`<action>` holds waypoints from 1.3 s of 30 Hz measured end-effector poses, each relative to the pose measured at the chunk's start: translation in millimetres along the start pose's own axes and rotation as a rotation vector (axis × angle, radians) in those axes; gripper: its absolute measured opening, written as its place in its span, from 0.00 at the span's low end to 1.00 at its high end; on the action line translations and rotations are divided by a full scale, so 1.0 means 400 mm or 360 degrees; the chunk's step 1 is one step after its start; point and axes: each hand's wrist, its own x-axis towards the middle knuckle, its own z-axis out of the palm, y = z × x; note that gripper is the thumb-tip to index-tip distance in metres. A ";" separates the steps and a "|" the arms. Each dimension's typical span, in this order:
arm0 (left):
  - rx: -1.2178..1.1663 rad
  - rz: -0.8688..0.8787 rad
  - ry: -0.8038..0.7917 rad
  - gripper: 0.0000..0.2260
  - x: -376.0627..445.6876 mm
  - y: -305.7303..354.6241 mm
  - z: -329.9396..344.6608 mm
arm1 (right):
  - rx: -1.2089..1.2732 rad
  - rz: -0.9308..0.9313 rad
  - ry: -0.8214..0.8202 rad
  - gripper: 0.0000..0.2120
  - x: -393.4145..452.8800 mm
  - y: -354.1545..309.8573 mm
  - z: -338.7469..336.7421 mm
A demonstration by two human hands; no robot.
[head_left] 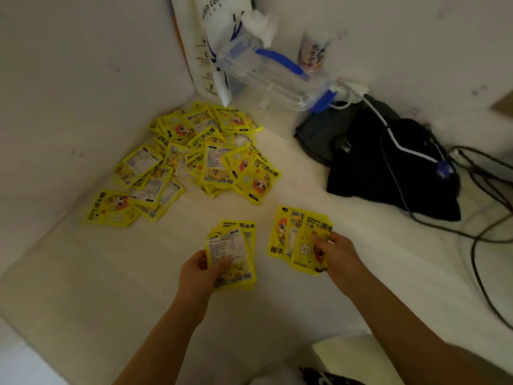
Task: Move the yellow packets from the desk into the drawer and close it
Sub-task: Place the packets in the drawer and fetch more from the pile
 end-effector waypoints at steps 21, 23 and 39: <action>0.0721 0.0184 -0.0873 0.09 -0.204 -0.144 0.116 | 0.0381 -0.0052 0.0734 0.07 -0.449 0.402 -0.242; 0.0789 0.0175 -0.0974 0.09 -0.242 -0.178 0.151 | 0.0437 -0.0049 0.0803 0.06 -0.494 0.440 -0.276; 0.1064 -0.0041 -0.1310 0.08 -0.714 -0.576 0.366 | 0.0778 0.0050 0.1144 0.06 -0.925 0.822 -0.658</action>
